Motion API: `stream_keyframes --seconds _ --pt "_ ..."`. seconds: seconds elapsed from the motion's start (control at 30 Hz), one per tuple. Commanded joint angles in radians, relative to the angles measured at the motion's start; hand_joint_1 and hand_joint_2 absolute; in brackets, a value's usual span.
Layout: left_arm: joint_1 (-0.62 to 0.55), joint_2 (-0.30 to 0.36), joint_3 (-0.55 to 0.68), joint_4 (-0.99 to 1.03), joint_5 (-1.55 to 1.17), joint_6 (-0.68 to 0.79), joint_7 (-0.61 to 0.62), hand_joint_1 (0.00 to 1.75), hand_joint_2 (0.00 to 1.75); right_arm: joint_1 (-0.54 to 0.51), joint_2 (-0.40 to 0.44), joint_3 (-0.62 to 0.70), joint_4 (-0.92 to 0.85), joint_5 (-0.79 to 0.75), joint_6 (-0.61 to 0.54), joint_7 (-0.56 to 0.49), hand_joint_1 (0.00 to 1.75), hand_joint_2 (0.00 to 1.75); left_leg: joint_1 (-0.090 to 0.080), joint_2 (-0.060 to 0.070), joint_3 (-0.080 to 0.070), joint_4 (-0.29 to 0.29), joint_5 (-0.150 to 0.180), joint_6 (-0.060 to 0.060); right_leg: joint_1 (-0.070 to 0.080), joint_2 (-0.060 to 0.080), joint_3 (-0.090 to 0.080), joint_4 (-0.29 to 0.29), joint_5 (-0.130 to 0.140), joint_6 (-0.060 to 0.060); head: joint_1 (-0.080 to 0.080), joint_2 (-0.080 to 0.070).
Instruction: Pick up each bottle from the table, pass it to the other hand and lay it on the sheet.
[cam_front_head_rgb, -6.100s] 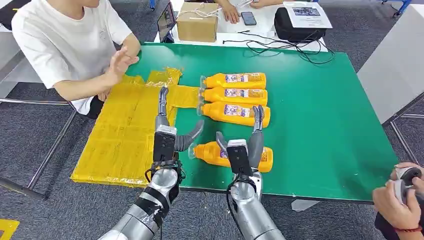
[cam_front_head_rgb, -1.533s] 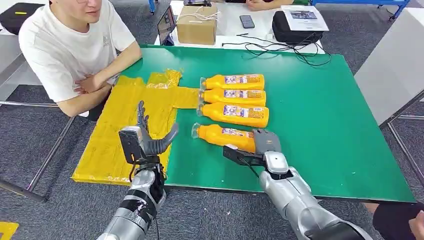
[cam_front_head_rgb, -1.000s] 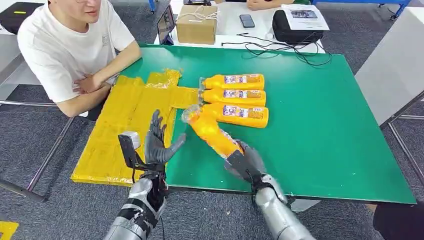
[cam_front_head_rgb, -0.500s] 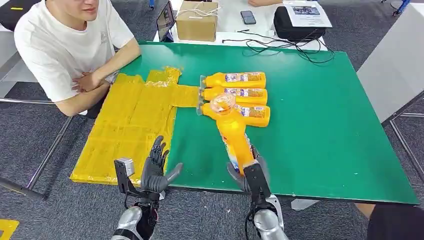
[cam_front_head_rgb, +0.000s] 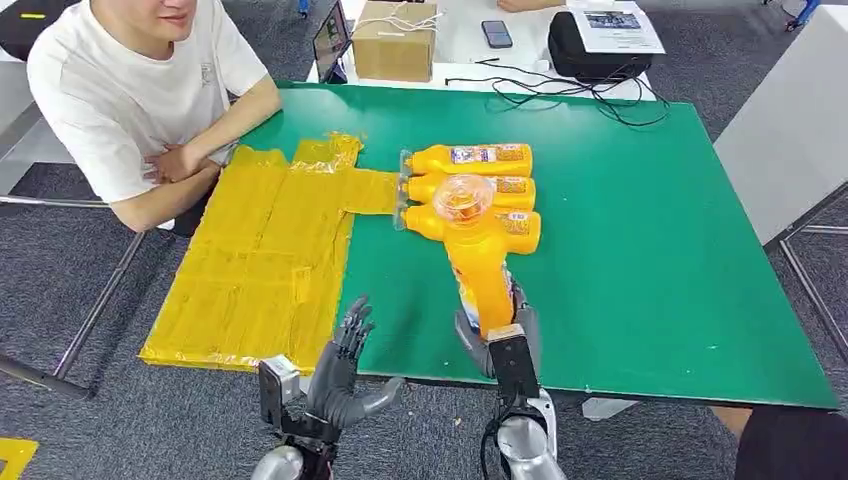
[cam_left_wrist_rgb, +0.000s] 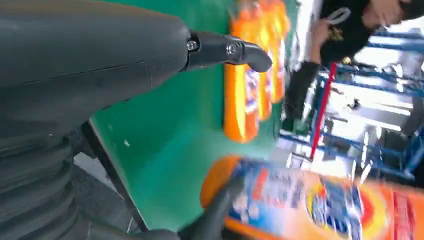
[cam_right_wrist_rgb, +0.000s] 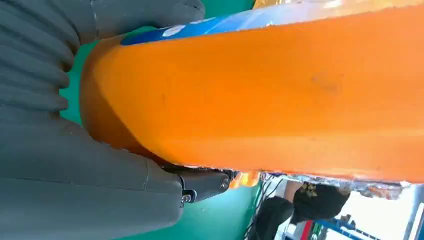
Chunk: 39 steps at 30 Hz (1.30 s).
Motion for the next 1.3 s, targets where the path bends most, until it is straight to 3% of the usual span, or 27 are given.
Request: stream_keyframes --seconds 0.03,0.17,0.23,0.5,1.07,1.1,1.13,1.17,1.3 --pt "-0.022 0.059 -0.096 -0.151 -0.007 0.013 0.033 0.00 1.75 -0.151 0.035 0.268 0.295 0.237 0.011 0.026 1.75 1.75 0.001 0.005 0.003 0.000 -0.002 -0.002 0.001 0.006 0.001 0.000 0.001 -0.002 0.000 0.000" --pt "-0.075 0.032 -0.066 -0.092 0.018 -0.025 0.071 0.00 1.75 -0.194 0.052 0.383 0.346 0.301 0.029 0.041 1.75 1.75 0.002 0.002 0.005 0.000 -0.001 -0.002 0.002 0.004 0.003 0.000 0.000 -0.003 0.000 0.000" --pt "-0.084 0.025 -0.058 -0.087 0.001 -0.005 0.057 0.00 1.75 -0.192 0.069 0.366 0.361 0.245 0.026 0.030 1.75 1.75 0.003 0.001 0.006 0.000 -0.001 -0.002 0.002 0.003 0.004 0.000 -0.001 -0.003 0.000 0.000" --pt "-0.118 0.019 0.020 -0.123 0.057 0.033 0.077 0.00 1.75 -0.151 0.046 0.411 0.353 0.258 -0.010 0.015 1.75 1.75 0.003 -0.001 0.007 0.000 -0.002 -0.002 0.002 0.001 0.007 -0.001 -0.002 -0.003 0.000 0.000" --pt "-0.134 0.007 0.048 -0.160 0.132 0.069 0.065 0.00 1.75 -0.133 0.086 0.505 0.455 0.263 -0.020 0.011 1.75 1.75 0.002 -0.002 0.005 0.000 -0.001 -0.002 0.002 0.000 0.004 -0.001 -0.001 -0.002 0.000 0.000" --pt "-0.130 0.008 0.047 -0.167 0.141 0.074 0.065 0.00 1.75 -0.130 0.088 0.508 0.466 0.252 -0.027 0.013 1.59 1.75 0.003 -0.003 0.007 0.000 -0.002 -0.002 0.003 -0.001 0.006 -0.001 -0.002 -0.003 0.000 0.000" --pt "-0.126 0.006 0.047 -0.172 0.144 0.088 0.069 1.19 1.75 -0.130 0.087 0.515 0.476 0.252 -0.028 0.024 0.37 1.75 0.002 -0.002 0.004 0.000 0.000 -0.002 0.002 -0.001 0.003 -0.001 -0.001 -0.002 0.000 0.000" --pt "-0.125 0.006 0.047 -0.175 0.144 0.098 0.068 1.75 1.75 -0.128 0.083 0.516 0.479 0.254 -0.038 0.029 0.00 1.75 0.003 -0.003 0.006 0.000 -0.001 -0.002 0.003 -0.001 0.006 -0.001 -0.002 -0.003 0.000 0.000" --pt "-0.134 0.010 0.049 -0.165 0.142 0.112 0.060 1.75 1.75 -0.129 0.082 0.506 0.480 0.244 -0.062 0.030 0.00 1.75 0.002 -0.003 0.005 0.000 0.000 -0.002 0.002 -0.002 0.004 -0.001 -0.002 -0.002 0.000 0.000"
